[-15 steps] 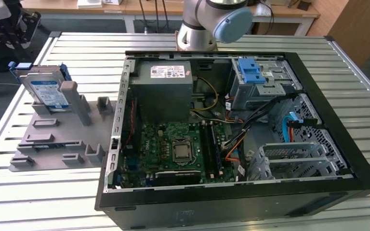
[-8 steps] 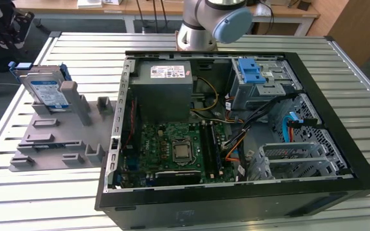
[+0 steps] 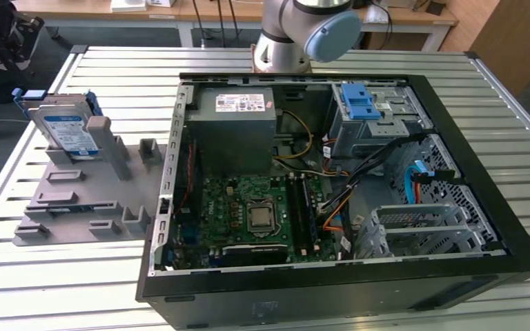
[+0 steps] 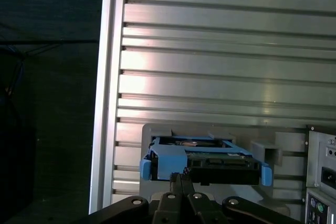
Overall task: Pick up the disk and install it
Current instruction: 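Reach for the disk, then pick up the disk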
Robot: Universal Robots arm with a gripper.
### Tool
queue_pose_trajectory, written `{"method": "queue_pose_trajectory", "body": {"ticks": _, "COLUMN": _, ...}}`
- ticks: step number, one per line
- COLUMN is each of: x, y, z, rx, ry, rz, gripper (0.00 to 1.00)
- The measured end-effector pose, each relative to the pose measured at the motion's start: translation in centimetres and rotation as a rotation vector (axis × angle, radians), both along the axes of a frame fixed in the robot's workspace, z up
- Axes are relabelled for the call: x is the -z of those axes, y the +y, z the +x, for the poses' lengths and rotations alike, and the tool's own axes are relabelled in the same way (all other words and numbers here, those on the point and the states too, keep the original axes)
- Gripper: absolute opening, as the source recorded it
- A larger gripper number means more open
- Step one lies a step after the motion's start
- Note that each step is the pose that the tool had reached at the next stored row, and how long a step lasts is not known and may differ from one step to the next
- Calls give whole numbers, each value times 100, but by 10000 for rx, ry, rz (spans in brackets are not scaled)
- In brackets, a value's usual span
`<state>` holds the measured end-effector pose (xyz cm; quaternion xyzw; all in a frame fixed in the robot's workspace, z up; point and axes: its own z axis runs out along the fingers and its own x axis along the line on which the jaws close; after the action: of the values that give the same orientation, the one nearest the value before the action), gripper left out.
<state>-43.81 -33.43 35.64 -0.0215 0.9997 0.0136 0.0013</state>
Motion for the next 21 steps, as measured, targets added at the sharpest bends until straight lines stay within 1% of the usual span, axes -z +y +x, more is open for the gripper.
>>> {"method": "queue_pose_trajectory", "body": {"ticks": 13, "x": 0, "y": 0, "z": -3, "rx": -17, "ry": 0, "rz": 0, "gripper": 11}}
{"method": "queue_pose_trajectory", "body": {"ticks": 15, "x": 0, "y": 0, "z": -4, "rx": -183, "ry": 0, "rz": -1, "gripper": 11}}
{"method": "queue_pose_trajectory", "body": {"ticks": 21, "x": 2, "y": 0, "z": -8, "rx": -1145, "ry": 1, "rz": -9, "gripper": 11}}
